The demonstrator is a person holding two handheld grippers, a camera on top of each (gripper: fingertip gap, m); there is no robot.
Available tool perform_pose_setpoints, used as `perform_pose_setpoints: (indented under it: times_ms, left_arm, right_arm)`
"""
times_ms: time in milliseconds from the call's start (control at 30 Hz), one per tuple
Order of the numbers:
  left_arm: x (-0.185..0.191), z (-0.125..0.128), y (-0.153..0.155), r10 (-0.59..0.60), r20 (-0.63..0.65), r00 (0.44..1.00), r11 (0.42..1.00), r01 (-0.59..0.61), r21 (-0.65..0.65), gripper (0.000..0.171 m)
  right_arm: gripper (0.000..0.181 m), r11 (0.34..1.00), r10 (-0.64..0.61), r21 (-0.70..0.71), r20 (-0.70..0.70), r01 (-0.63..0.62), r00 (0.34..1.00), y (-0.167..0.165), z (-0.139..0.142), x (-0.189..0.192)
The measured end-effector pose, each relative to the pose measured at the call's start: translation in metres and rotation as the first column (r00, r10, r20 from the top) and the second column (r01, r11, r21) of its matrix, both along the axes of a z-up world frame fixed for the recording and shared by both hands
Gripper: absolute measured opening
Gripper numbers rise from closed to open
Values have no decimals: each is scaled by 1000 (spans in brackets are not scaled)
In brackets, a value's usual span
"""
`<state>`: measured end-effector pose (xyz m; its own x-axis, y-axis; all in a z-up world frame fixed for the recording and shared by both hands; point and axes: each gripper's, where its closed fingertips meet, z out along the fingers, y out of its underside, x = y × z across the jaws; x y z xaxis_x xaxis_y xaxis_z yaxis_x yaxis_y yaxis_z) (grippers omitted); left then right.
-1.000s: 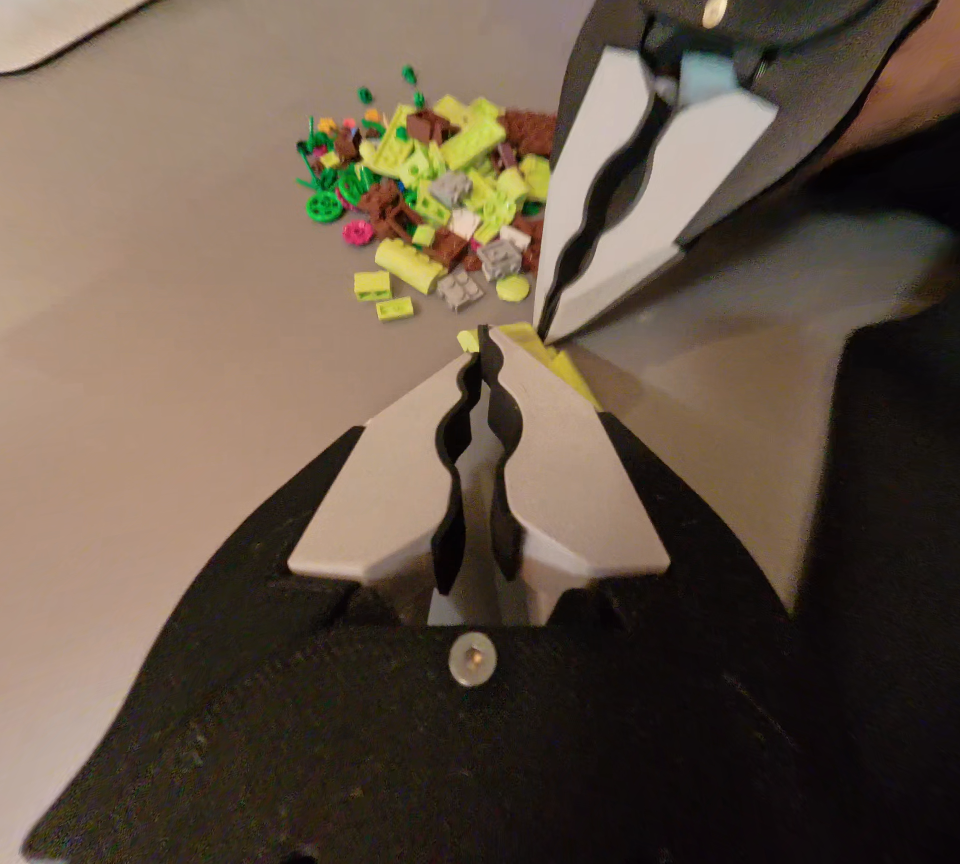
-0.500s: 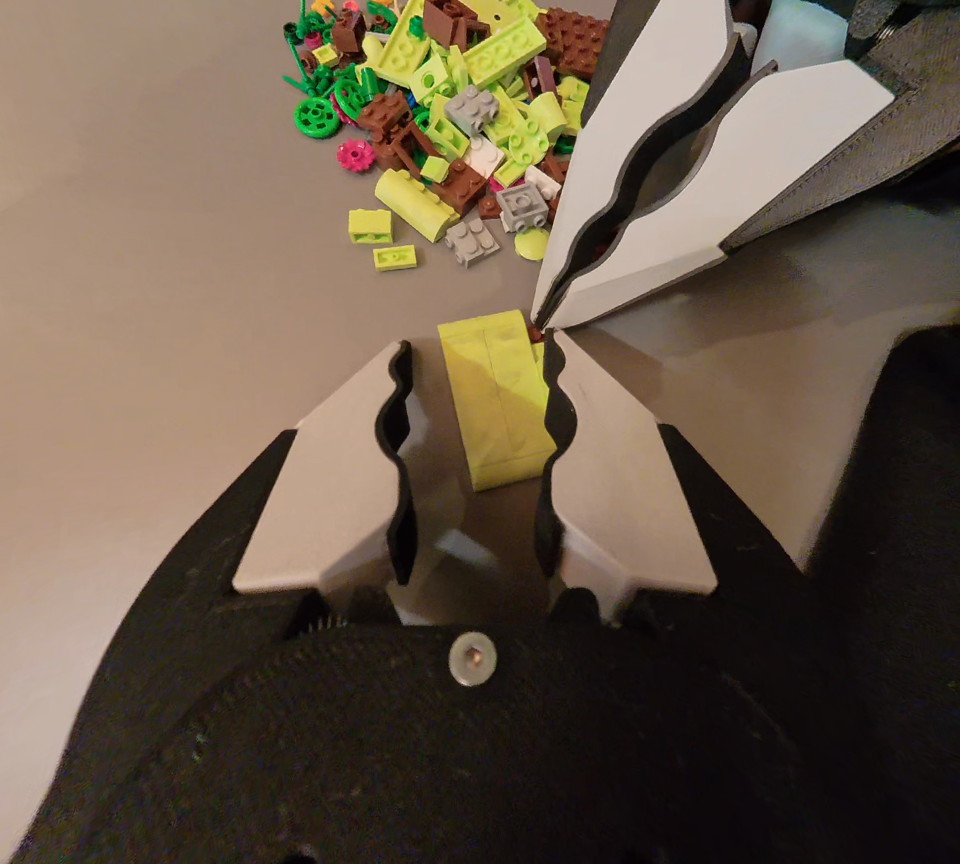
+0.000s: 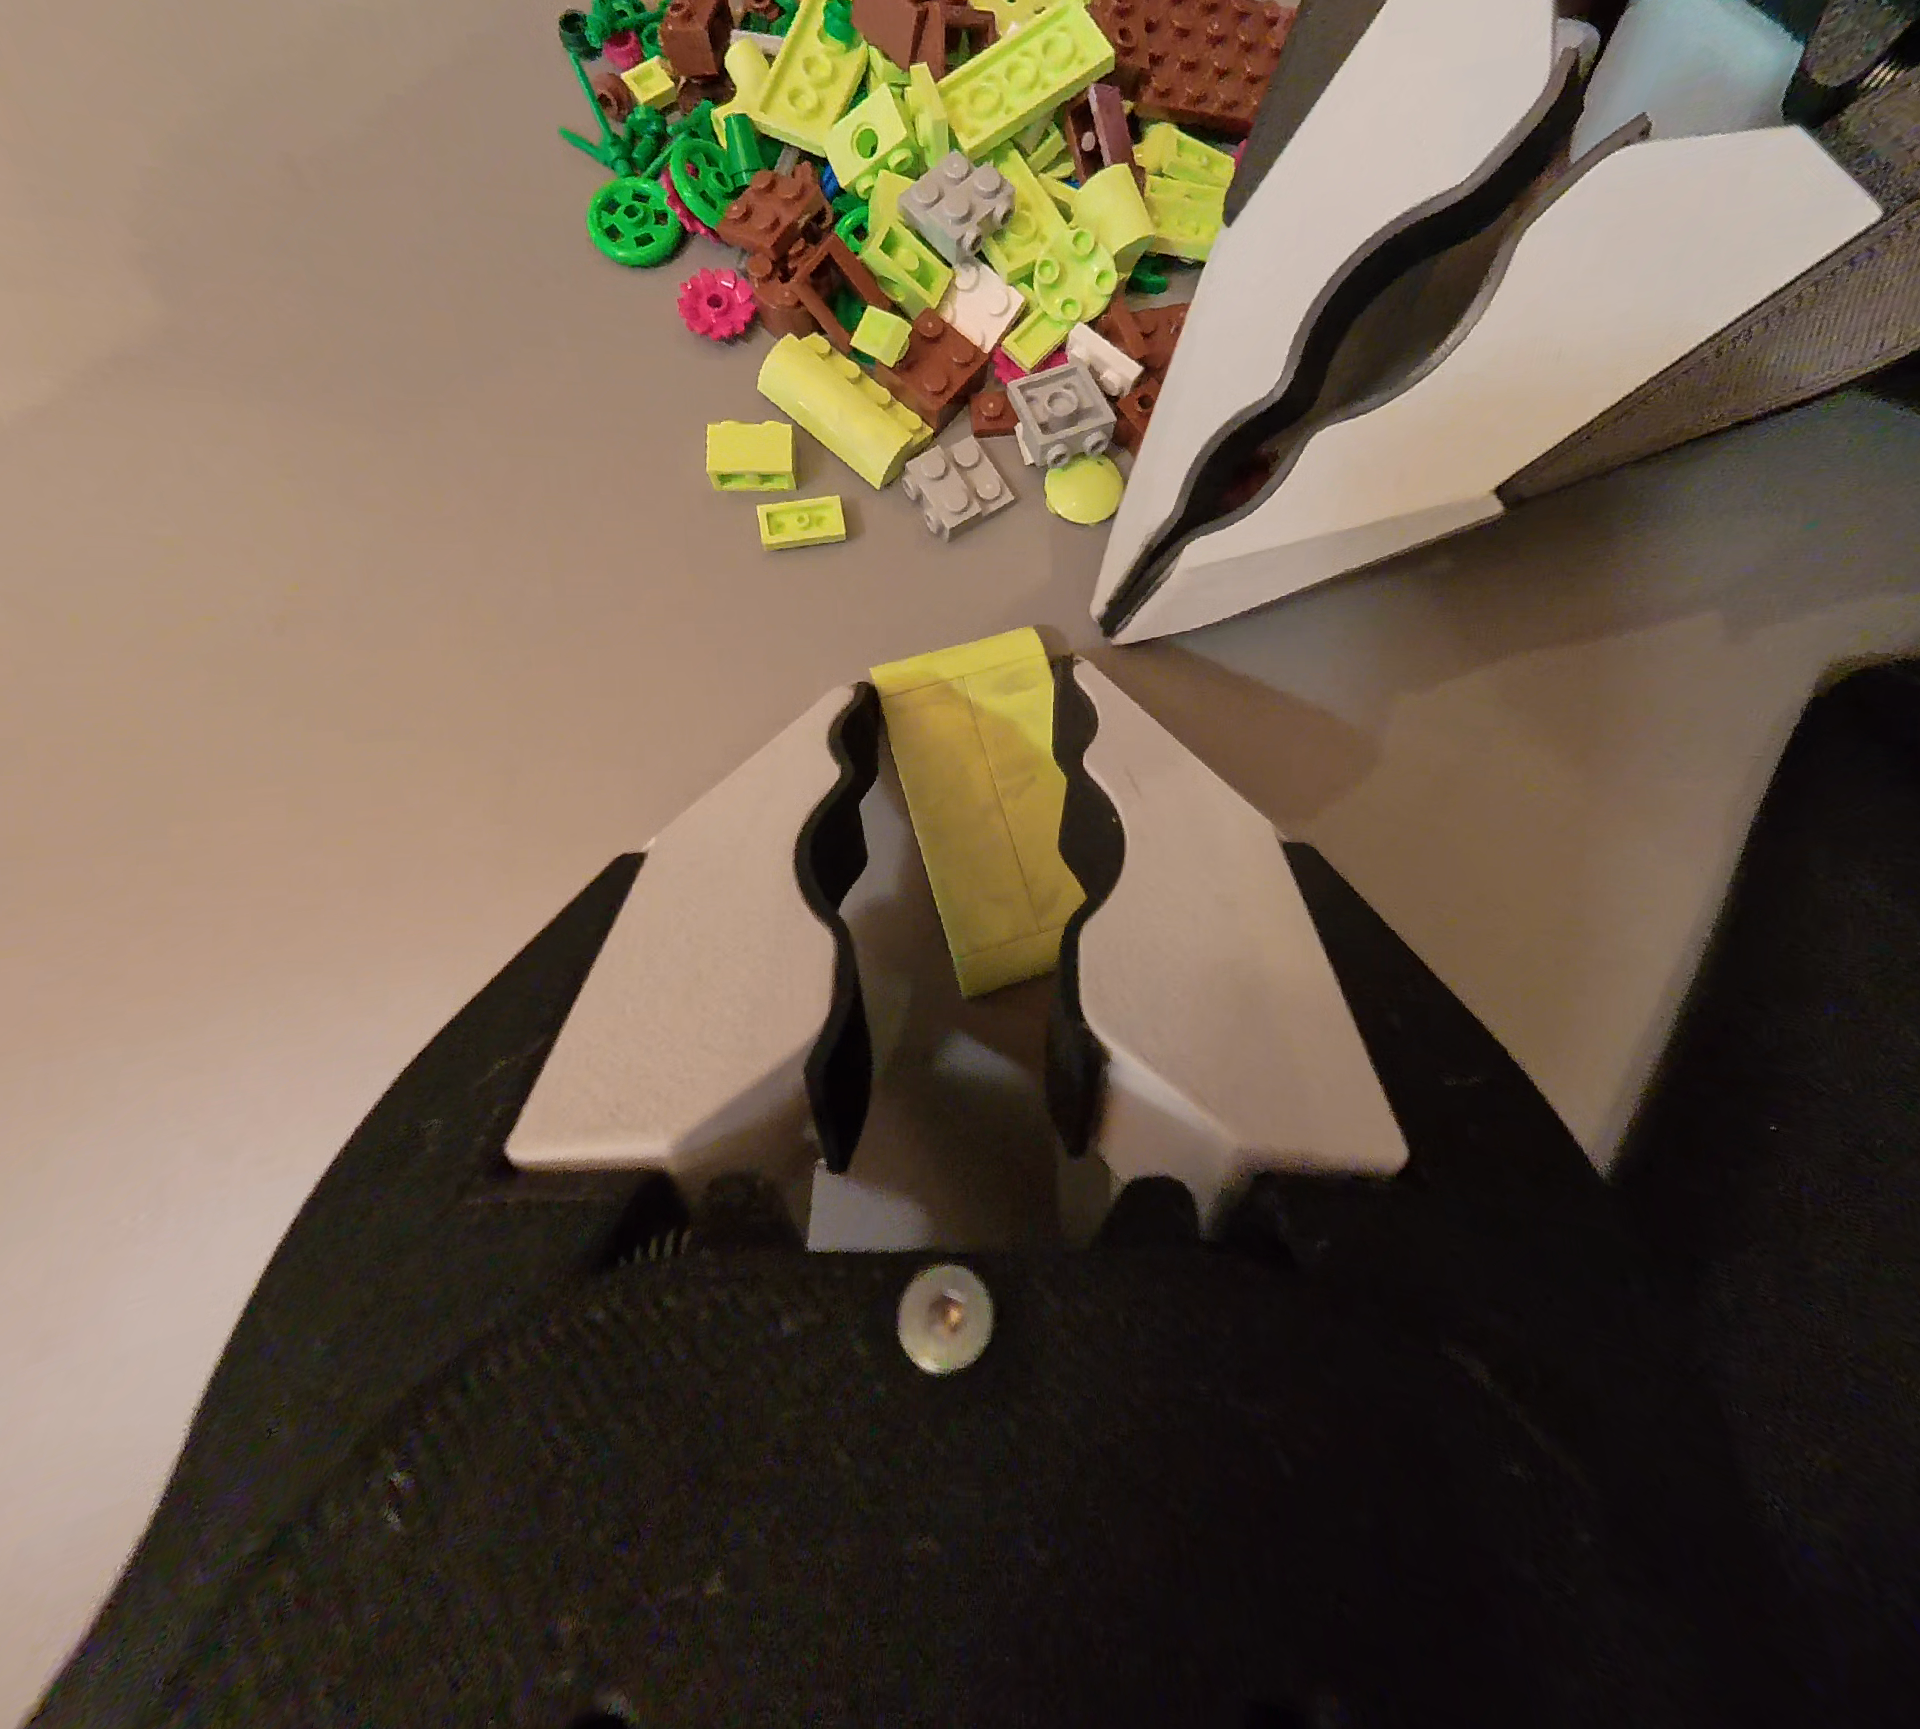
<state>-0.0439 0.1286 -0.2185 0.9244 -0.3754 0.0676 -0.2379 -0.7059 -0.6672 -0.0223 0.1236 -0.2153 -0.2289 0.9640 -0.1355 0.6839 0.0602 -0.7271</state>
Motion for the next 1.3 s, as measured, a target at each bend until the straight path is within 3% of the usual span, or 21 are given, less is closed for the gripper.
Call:
perform_pose_setpoints:
  times_ms: [367, 633, 667, 700, 767, 833, 967, 1133, 1267, 1300]
  left_arm:
    - [3, 5, 3, -5, 55, 998, 996, 0, 94, 30]
    - [3, 6, 3, -3, 31, 1000, 993, -1, 115, 29]
    - [0, 9, 4, 7, 21, 1000, 991, -10, 137, 18]
    - [-6, 25, 8, 5, 5, 1000, 968, -6, 252, 0]
    - [1, 34, 6, -8, 129, 992, 972, -23, 235, 0]
    - [-19, 21, 7, 65, -40, 997, 972, -54, 230, 0]
    - [-12, 29, 2, 48, 107, 993, 970, -72, 231, 0]
    - [-14, 3, -1, 75, -8, 997, 991, -73, 113, 48]
    - [-2, -3, 0, 57, -24, 998, 997, -56, 62, 50]
    - [-2, -3, 0, 49, -32, 998, 997, -47, 59, 42]
  right_arm:
    - [0, 992, -36, -123, -23, 33, 999, -3, 4, -6]
    - [0, 997, -51, -49, 36, 53, 998, -5, -1, -6]
    - [0, 998, -49, -47, 43, 51, 998, -6, -1, -5]
    - [0, 998, -52, -36, 51, 54, 997, -5, -2, -4]
    - [0, 998, -60, -2, 43, 60, 997, -3, -4, -5]
    - [0, 998, -61, -3, 37, 61, 997, -3, -4, -5]
    - [0, 998, -59, -31, 30, 60, 998, -3, -3, -5]
    - [0, 998, -47, -41, 5, 47, 999, -3, -3, -5]
    - [0, 998, -54, -40, 6, 55, 998, 2, -3, -2]
    - [0, 998, -59, -33, 6, 60, 998, 4, -3, -1]
